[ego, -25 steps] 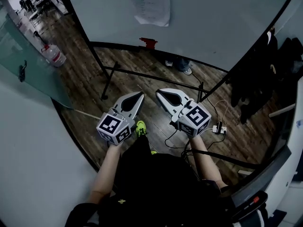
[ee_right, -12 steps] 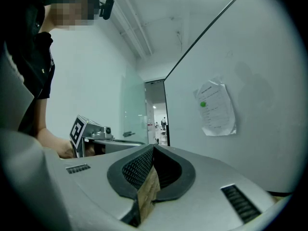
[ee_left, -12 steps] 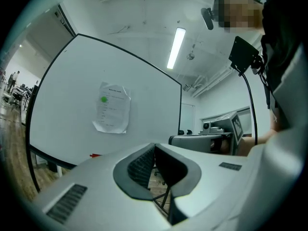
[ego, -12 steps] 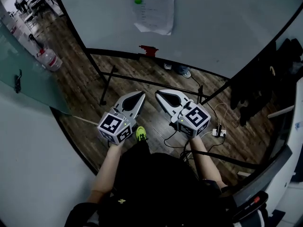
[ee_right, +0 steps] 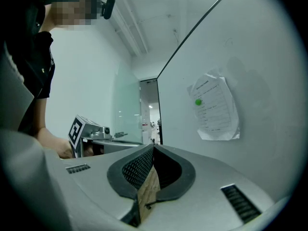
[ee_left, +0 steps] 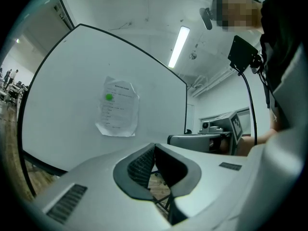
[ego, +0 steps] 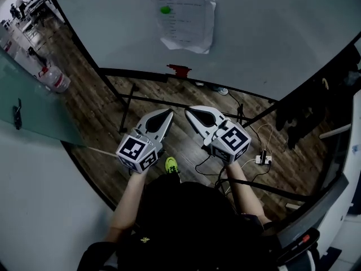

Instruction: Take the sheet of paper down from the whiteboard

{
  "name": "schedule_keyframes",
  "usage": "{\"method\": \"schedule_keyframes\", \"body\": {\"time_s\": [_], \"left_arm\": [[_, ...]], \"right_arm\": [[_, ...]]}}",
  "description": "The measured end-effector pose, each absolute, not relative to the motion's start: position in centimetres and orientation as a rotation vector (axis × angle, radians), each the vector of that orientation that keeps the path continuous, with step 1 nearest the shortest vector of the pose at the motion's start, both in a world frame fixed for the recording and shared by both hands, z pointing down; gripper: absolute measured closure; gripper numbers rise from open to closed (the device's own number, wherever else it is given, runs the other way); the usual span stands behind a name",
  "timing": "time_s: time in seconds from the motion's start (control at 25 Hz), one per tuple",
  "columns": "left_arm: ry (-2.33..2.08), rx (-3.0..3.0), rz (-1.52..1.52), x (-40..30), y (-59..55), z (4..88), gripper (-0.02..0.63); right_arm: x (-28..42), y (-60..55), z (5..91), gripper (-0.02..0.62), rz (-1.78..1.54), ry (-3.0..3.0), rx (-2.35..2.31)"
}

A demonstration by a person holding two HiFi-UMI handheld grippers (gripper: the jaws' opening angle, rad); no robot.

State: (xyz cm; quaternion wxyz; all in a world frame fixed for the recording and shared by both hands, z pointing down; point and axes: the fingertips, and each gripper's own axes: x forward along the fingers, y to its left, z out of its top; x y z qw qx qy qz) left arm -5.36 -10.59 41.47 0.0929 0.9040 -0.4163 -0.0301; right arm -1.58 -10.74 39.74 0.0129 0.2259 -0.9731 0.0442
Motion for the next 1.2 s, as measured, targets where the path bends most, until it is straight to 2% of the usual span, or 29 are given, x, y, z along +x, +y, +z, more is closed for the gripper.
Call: {"method": "schedule_keyframes", "body": {"time_s": [0.72,1.2], "left_arm": [[-1.177,2.783,-0.059,-9.1,-18.8,40.4,0.578],[-1.207,2.881,-0.071,-9.9,-23.0,37.1,0.578]], "right_arm": [[-6.4,-18.9,38.8,0.584,0.065,-3.044,0.771],[-6.9,-22.8,35.8,0.584,-0.06,-3.044,0.778]]}}
